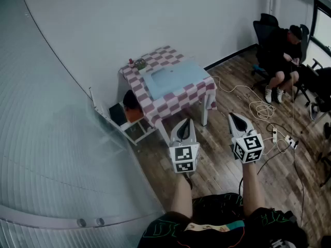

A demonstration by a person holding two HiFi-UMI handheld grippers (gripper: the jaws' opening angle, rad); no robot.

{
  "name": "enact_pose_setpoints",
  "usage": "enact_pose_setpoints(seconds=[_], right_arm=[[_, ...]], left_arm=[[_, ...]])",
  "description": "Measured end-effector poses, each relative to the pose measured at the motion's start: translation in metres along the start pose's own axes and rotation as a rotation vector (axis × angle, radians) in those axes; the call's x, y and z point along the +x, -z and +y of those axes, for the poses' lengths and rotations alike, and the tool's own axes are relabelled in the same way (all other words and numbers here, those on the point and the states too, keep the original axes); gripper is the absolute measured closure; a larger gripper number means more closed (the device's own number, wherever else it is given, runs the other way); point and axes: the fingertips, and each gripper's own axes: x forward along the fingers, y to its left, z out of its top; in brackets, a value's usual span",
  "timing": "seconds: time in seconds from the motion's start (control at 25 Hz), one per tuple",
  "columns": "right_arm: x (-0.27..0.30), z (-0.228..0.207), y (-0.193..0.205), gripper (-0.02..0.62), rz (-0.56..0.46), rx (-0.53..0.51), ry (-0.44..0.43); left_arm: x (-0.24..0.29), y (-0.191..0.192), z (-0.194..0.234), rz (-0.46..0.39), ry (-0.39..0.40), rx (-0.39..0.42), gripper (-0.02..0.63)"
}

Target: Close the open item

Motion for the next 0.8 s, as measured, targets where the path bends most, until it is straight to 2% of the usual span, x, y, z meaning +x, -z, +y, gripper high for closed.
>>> enact_pose_setpoints(seconds=[0.24,0.6,0.8], right_arm=[[0.009,0.005,-0.005,0.592,-0.03,0.033,-0.01],[0.025,0.001,0.006,0.592,0.03,0.025,-0.02],[0.058,0.003,0.022,0.592,0.051,0.041,-0.052]], left_arm=[[0.001,0.004,0.009,0.008,0.012,-0.009,0.597],[0.01,0.024,0.02,0.028,0.007,-0.07,0.597],[0.025,0.044,0.044,0.051,-0.028,-0.118,0.597]])
